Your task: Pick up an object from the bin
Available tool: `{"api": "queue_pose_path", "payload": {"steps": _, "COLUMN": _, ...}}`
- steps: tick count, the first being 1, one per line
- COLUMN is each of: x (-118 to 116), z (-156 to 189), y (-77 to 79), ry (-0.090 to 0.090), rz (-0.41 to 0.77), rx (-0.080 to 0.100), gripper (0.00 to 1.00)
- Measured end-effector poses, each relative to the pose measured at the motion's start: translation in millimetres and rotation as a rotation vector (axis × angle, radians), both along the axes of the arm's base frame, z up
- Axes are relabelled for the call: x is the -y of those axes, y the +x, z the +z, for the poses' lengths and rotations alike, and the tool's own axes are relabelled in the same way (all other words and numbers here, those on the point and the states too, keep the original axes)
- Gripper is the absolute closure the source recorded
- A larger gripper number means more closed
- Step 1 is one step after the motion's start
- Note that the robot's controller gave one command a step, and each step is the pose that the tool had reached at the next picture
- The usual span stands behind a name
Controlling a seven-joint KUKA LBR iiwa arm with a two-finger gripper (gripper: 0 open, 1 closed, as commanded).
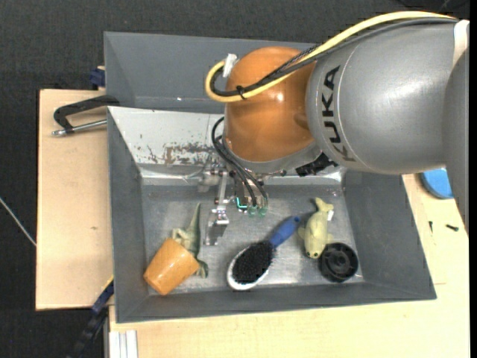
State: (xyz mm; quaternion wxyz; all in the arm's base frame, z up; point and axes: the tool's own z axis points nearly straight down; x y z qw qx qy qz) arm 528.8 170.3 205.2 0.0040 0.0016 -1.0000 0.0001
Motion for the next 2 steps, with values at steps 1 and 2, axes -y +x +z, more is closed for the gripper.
{"api": "queue_pose_path", "payload": {"steps": 1, "x": -23.4, "z": -133.4, "y": -18.7, "ry": -0.004, "rz": -0.015, "rx": 0.014, "gripper": 0.00}}
{"api": "queue_pose_path", "payload": {"steps": 2, "x": -23.7, "z": -131.2, "y": -19.1, "ry": -0.002, "rz": -0.019, "rx": 0.013, "gripper": 1.00}}
